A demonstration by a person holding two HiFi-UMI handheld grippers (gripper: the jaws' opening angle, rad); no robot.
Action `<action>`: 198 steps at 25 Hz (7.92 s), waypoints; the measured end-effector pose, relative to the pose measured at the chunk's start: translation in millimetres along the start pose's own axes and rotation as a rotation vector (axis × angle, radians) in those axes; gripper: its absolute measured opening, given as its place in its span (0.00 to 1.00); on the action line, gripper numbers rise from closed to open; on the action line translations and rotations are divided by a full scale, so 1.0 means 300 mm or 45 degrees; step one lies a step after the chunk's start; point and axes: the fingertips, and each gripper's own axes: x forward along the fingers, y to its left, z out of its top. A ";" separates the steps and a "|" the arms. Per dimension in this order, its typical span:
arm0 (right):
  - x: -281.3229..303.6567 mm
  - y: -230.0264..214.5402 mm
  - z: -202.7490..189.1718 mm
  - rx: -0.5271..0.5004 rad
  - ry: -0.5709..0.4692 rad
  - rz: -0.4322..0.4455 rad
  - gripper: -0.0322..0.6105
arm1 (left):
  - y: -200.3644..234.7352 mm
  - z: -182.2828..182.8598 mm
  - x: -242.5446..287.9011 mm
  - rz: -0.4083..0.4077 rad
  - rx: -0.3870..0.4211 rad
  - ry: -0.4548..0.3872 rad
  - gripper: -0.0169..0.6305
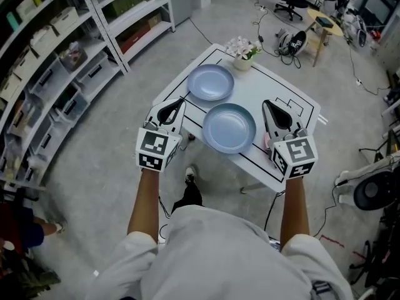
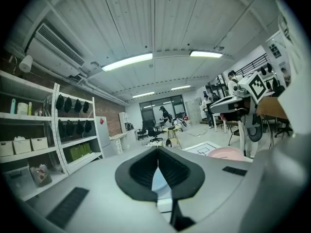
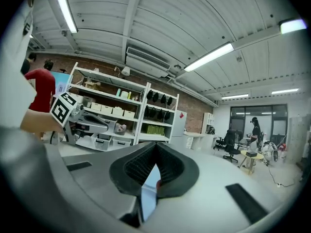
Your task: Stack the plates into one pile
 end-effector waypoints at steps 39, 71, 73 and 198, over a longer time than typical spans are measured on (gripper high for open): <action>0.650 -0.284 -0.866 0.294 0.766 0.040 0.30 | -0.009 -0.685 0.787 -0.454 -0.416 0.575 0.23; 0.608 -0.221 -1.014 0.522 1.059 0.198 0.09 | -0.053 -0.817 0.704 -0.476 -0.625 0.748 0.09; 0.647 -0.229 -0.963 0.504 1.037 0.214 0.09 | 0.000 -0.788 0.724 -0.463 -0.648 0.719 0.08; -0.490 -0.656 -1.444 1.077 0.736 -0.742 0.20 | -1.122 -0.639 1.062 -0.780 -0.148 0.612 0.18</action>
